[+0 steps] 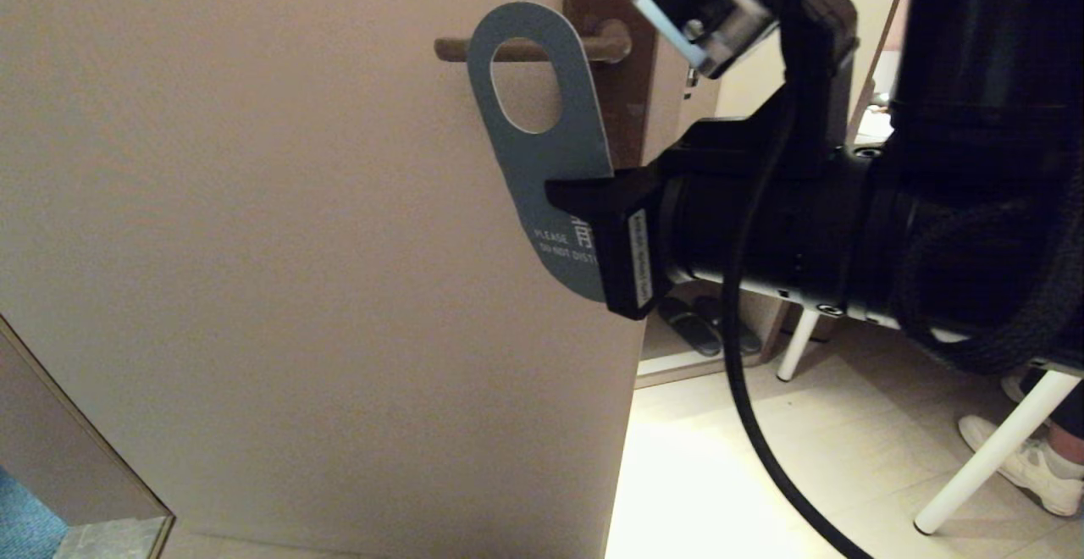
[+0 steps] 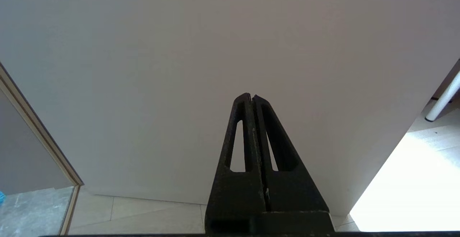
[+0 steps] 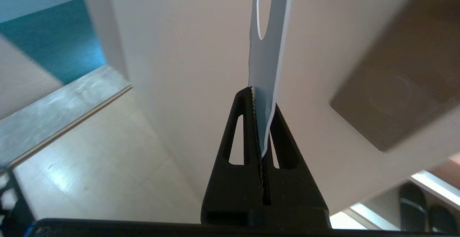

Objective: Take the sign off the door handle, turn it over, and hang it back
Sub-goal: Hand it to the other hand

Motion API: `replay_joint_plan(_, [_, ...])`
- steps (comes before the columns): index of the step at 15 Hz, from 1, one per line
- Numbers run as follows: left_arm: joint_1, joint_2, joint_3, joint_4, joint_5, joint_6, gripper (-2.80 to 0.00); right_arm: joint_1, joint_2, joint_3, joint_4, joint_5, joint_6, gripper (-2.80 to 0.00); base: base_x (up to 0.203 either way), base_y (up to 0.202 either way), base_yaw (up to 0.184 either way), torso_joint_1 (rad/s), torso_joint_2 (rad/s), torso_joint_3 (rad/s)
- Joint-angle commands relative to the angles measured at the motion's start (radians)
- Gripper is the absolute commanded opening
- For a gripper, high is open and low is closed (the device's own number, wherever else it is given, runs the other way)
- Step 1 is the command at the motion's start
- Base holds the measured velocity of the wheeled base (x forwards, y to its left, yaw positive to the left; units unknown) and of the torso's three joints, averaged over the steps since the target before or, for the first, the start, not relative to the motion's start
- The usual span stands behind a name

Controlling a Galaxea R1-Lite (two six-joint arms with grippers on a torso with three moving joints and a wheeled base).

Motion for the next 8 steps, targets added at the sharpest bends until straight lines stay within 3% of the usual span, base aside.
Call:
replay_joint_plan(1, [0.0,0.001,-0.001,-0.001,0.001,-0.001,-2.8,-0.032,-0.074,0.042,-0.001,0.054,-0.002,-2.8,0.0,0.0,0.0,0.0,0.0,0.0])
replay_joint_plan(8, [0.0,0.001,0.0,-0.001,0.001,-0.001,-2.8,-0.048,-0.188,0.197,-0.009,0.126,0.011,-2.8,0.0,0.0,0.0,0.0,0.0,0.0])
